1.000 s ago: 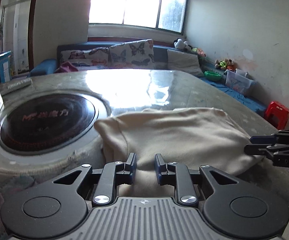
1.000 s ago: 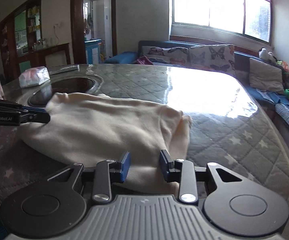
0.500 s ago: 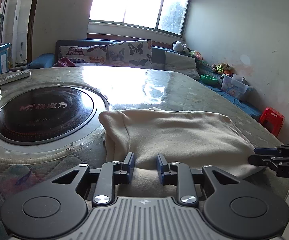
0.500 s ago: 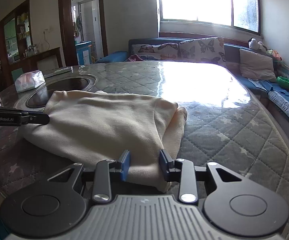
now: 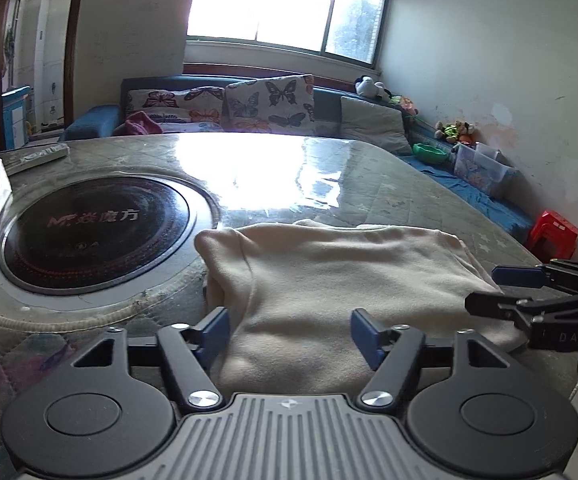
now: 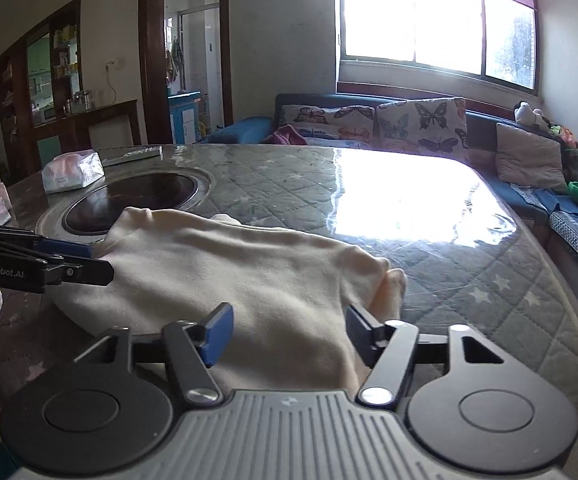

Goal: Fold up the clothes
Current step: 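Open both grippers wide and withdraw from the folded sweatshirt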

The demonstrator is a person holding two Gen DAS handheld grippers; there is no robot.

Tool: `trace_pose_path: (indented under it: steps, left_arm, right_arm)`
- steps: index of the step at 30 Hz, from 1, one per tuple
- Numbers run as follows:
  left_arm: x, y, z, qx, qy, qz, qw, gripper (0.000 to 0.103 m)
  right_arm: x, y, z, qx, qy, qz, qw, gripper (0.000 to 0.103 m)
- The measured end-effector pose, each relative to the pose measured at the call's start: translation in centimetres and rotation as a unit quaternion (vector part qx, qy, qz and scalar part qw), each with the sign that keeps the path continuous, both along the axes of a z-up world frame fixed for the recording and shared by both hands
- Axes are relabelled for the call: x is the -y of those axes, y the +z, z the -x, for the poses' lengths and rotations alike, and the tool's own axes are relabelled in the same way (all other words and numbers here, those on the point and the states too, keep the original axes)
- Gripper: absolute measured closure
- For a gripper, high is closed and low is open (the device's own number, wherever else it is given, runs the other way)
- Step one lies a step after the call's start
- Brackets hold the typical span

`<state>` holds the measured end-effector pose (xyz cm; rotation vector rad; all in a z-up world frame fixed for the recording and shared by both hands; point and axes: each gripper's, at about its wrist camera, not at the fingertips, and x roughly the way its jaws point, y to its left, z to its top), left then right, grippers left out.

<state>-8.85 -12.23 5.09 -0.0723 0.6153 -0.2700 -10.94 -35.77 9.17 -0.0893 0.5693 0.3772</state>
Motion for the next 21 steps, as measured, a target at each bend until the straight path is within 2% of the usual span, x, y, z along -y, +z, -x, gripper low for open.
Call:
trace_pose_path:
  steps: [3, 8, 12, 19, 21]
  left_arm:
    - [0.0, 0.0, 0.0, -0.003, 0.009, -0.002, 1.0000, 0.027]
    - [-0.1, -0.1, 0.1, -0.010, 0.022, -0.001, 0.9997, 0.018]
    - [-0.1, -0.2, 0.3, -0.011, 0.027, 0.003, 0.9996, 0.010]
    - [-0.8, -0.1, 1.1, -0.007, 0.039, 0.012, 0.9992, 0.000]
    - [-1.2, -0.1, 1.3, -0.008, 0.043, 0.020, 0.9988, 0.000]
  right_arm:
    - [-0.8, -0.7, 0.1, 0.000, 0.003, 0.009, 1.000, 0.023]
    - [-1.7, -1.5, 0.3, 0.003, 0.002, 0.025, 1.000, 0.016]
    - [-2.1, -1.8, 0.3, 0.002, 0.000, 0.035, 0.999, 0.002]
    - [-2.6, -2.2, 0.0, 0.001, -0.011, 0.043, 0.999, 0.000]
    - [-2.6, -2.3, 0.0, 0.000, -0.015, 0.042, 0.999, 0.000]
